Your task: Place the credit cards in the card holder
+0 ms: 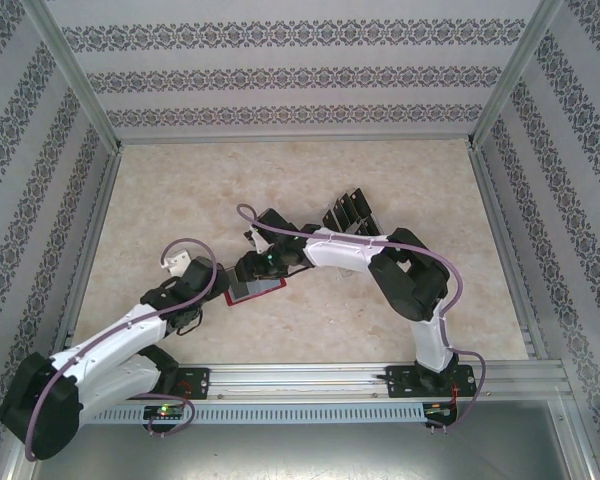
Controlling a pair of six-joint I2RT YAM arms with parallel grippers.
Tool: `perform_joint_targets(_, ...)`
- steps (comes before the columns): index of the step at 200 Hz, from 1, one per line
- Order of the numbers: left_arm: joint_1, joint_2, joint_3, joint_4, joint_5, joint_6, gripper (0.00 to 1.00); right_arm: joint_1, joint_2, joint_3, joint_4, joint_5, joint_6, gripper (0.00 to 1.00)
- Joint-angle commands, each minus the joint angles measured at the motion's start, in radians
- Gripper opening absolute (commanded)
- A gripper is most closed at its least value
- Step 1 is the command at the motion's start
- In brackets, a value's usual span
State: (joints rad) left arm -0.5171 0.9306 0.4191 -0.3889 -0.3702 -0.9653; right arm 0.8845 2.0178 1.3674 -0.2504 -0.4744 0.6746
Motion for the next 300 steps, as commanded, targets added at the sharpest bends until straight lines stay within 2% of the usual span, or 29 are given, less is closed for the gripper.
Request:
perform_joint_targets(1,0.036,-0.027,0.038,-0.054,0.018,0.02,1.0,0.023,0.025,0.044,-0.049,-0.006,0.0,0.5)
perform_joint_targets(92,0.129,-0.032,0.059,0.016,0.099,0.061,1.0,0.073,0.106,0.194,-0.183,0.016,-0.023,0.5)
perform_joint_targets(147,0.184,-0.089,0.051,-0.018,0.137,0.085,1.0,0.111,0.216,0.415,-0.264,-0.007,-0.03,0.5)
perform_joint_targets(178,0.201,-0.117,0.066,-0.053,0.139,0.102,1.0,0.099,0.186,0.497,-0.295,0.014,-0.04,0.51)
perform_joint_targets(196,0.203,-0.13,0.073,-0.066,0.139,0.106,1.0,0.07,0.12,0.466,-0.283,0.039,-0.036,0.51)
perform_joint_targets(253,0.205,-0.114,0.079,-0.071,0.156,0.123,1.0,-0.065,-0.13,0.217,-0.239,0.134,-0.053,0.51)
perform_joint_targets(281,0.203,-0.094,0.086,-0.07,0.163,0.129,1.0,-0.093,-0.147,0.135,-0.272,0.209,-0.091,0.52)
perform_joint_targets(300,0.204,-0.077,0.092,-0.063,0.171,0.135,1.0,-0.087,-0.124,0.093,-0.259,0.196,-0.096,0.53)
